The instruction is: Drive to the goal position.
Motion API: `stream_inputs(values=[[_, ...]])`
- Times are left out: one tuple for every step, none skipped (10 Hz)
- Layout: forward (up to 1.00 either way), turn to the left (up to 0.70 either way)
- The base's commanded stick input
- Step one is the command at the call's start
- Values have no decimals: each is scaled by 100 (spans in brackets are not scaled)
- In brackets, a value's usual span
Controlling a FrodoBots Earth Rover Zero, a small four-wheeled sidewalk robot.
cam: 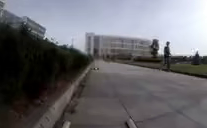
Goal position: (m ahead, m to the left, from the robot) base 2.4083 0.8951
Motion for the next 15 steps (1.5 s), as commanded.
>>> stream_inputs(values=[[45, 16], [45, 9], [45, 3], [45, 3], [45, 2], [45, 2], [45, 1], [45, 0], [45, 0], [45, 0], [45, 0], [45, 0], [45, 0], [45, 0], [45, 0]])
